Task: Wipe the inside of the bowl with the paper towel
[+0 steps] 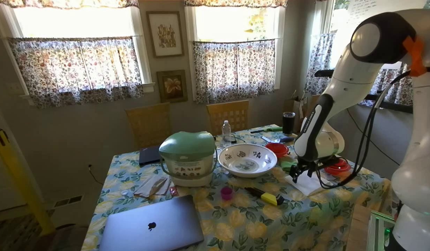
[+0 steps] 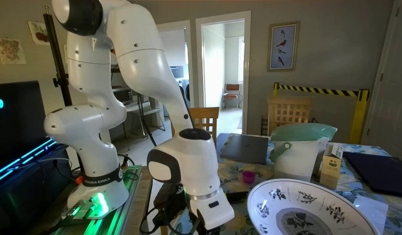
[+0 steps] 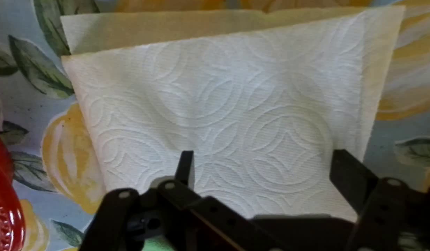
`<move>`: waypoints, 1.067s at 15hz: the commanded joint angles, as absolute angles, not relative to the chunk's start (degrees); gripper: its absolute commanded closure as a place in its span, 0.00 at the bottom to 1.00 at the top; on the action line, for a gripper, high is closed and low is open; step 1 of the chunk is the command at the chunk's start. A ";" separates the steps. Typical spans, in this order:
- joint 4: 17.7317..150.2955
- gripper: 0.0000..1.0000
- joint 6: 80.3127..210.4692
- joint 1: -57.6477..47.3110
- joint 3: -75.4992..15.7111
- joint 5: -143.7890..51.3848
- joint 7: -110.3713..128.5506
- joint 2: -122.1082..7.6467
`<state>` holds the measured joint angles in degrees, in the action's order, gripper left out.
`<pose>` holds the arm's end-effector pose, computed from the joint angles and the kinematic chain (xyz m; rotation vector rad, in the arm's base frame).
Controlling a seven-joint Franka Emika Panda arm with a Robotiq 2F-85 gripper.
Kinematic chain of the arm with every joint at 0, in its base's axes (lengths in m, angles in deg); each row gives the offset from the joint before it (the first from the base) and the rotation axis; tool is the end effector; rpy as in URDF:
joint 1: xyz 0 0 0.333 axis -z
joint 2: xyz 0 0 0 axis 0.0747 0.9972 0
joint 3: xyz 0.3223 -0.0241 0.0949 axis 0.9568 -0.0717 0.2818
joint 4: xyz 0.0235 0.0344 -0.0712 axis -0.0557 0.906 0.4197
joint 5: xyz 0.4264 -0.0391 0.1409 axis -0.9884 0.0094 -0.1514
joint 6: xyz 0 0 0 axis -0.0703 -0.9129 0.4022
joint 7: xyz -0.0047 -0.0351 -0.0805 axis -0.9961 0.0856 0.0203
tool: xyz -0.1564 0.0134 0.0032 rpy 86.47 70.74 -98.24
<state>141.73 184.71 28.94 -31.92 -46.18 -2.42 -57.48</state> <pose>0.3597 -0.2958 0.0788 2.9532 -0.7647 0.1639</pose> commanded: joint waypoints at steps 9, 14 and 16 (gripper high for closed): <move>138.34 0.45 185.31 34.60 -27.65 -50.78 -9.94 -52.05; 139.11 0.81 184.75 28.25 -34.37 -47.64 -6.70 -53.67; 139.87 0.95 184.63 22.23 -41.15 -45.33 -4.69 -54.76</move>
<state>139.27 184.70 29.60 -33.14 -48.38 -7.53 -54.15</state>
